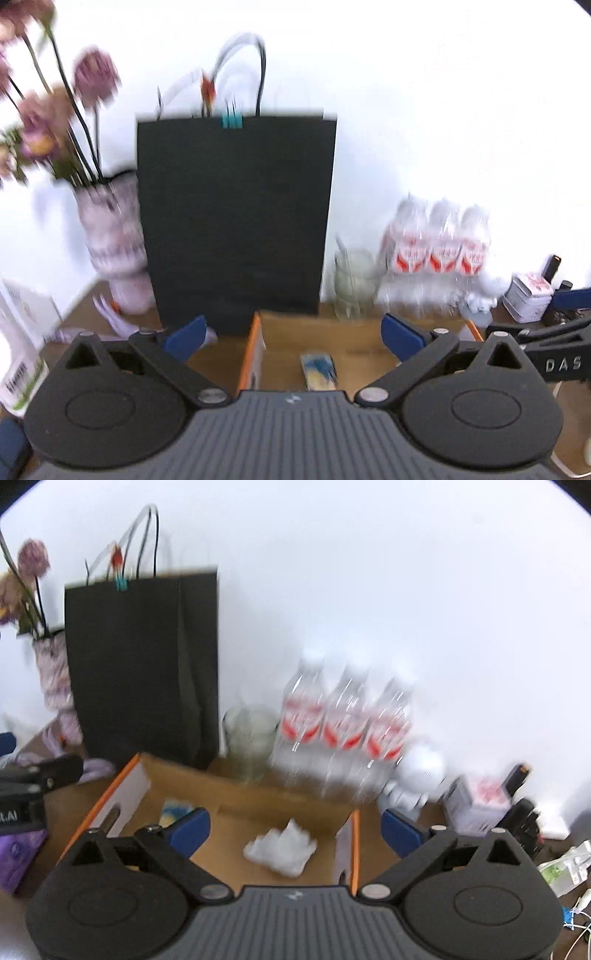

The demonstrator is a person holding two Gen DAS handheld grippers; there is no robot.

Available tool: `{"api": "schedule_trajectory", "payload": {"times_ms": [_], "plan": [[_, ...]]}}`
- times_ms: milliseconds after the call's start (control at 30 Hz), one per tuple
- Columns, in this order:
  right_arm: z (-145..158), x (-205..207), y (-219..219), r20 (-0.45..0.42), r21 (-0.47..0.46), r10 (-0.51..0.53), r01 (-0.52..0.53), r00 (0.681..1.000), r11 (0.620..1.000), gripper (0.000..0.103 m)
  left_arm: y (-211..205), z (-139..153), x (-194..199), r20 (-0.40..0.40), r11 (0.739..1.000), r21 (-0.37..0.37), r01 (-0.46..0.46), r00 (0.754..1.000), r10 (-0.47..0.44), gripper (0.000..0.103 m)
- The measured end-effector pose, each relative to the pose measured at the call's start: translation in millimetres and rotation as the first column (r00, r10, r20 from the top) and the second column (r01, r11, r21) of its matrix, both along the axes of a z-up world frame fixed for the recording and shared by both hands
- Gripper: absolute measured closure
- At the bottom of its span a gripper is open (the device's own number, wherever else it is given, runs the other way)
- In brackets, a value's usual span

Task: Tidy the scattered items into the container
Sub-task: 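Lift both grippers away from the box back toward the cluttered items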

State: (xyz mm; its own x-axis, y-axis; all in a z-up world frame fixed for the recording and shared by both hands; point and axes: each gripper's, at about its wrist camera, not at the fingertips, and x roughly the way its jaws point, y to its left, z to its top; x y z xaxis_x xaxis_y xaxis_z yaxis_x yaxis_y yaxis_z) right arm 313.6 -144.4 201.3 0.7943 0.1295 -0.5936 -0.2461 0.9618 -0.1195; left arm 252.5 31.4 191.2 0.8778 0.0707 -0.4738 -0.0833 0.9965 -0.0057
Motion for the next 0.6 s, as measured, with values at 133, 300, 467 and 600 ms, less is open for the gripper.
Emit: {"api": "schedule_trajectory", "payload": {"times_ms": [133,300,467,600], "plan": [[-17,-30,-12,0.163,0.160,-0.009,-0.017,0.987,0.987,0.004,-5,-14,-24,0.116,1.000,0.012,0.003,0.993,-0.005,0.000],[-40,-49,-30,0.248,0.302,-0.042,-0.036,0.968,0.953,0.004,-11,-42,-51,0.215,1.000,0.015,0.017,0.976,-0.020,0.000],[-50,-62,-32,0.241,0.283,-0.076,0.004,0.968,0.959,0.004,-11,-48,-72,0.235,1.000,-0.016,0.024,0.972,-0.020,0.000],[-57,-105,-46,0.288,0.345,-0.106,0.000,0.952,0.939,0.003,-20,-53,-110,0.244,1.000,0.011,0.023,0.969,-0.025,0.000]]}}
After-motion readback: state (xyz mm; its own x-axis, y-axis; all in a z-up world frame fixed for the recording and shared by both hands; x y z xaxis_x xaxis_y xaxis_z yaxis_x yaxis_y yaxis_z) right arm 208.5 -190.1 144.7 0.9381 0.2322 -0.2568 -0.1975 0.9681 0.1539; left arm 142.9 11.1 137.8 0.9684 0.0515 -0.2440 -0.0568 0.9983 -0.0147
